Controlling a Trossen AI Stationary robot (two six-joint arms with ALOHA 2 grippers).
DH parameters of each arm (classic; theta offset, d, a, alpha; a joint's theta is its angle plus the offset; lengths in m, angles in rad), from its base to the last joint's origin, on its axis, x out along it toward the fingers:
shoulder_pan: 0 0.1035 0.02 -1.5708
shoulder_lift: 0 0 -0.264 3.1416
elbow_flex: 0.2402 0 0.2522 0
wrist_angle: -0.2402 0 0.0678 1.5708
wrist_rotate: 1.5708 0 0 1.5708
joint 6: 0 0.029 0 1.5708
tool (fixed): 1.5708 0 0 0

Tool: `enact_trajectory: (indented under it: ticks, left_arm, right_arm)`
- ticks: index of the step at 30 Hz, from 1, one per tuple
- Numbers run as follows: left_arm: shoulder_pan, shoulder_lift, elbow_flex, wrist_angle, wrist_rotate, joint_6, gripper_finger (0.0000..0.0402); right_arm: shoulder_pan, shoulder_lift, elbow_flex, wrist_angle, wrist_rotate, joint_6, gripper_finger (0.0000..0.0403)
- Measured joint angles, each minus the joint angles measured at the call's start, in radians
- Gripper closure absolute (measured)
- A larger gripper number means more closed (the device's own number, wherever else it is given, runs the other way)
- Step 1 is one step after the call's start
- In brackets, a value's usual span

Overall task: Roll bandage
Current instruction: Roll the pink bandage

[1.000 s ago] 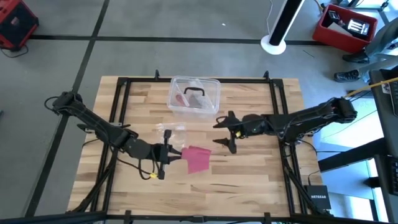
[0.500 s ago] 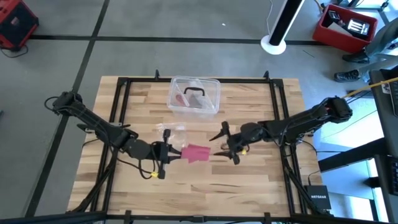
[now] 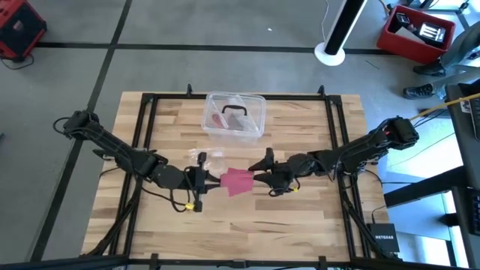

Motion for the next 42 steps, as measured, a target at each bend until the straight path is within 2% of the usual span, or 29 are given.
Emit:
enact_trajectory:
  ticks: [7,13,15,18,21,27,32,36,39,42]
  left_arm:
    - [0.000,0.000,0.000,-0.004,0.000,-0.013,0.0400]
    - [0.000,0.000,0.000,-0.004,0.001,-0.026,0.0400]
    - [0.000,0.000,0.000,-0.003,0.001,-0.029,0.0400]
    - [0.000,0.000,0.000,0.022,0.001,-0.019,0.0400]
    - [-0.003,-0.002,0.000,0.124,0.001,0.010,0.0400]
    - [-0.006,-0.048,0.067,0.148,-0.003,0.170,0.0400]
    - [0.002,-0.079,0.126,0.176,-0.045,0.377,0.0400]
    - [0.020,-0.092,0.136,0.167,-0.086,0.458,0.0400]
    - [0.030,-0.092,0.137,0.131,-0.090,0.462,0.0400]
    - [0.040,-0.092,0.137,0.090,-0.089,0.433,0.0400]
  right_arm:
    - [0.000,0.000,0.000,0.002,-0.018,0.000,0.0284]
    - [0.000,0.000,0.000,0.059,-0.055,0.017,0.0382]
    - [0.000,0.000,0.000,0.055,-0.055,0.033,0.0394]
    - [0.000,0.000,0.000,0.029,-0.038,0.135,0.0389]
    - [0.000,0.000,0.000,-0.032,-0.028,0.290,0.0396]
    - [-0.001,0.016,0.001,-0.205,-0.008,0.662,0.0397]
    - [-0.001,0.073,0.001,-0.254,0.016,0.839,0.0398]
    - [-0.001,0.106,0.001,-0.238,0.013,0.959,0.0398]
    - [-0.001,0.111,0.001,-0.261,0.009,1.088,0.0371]
    - [-0.001,0.077,0.015,-0.326,0.002,1.120,0.0318]
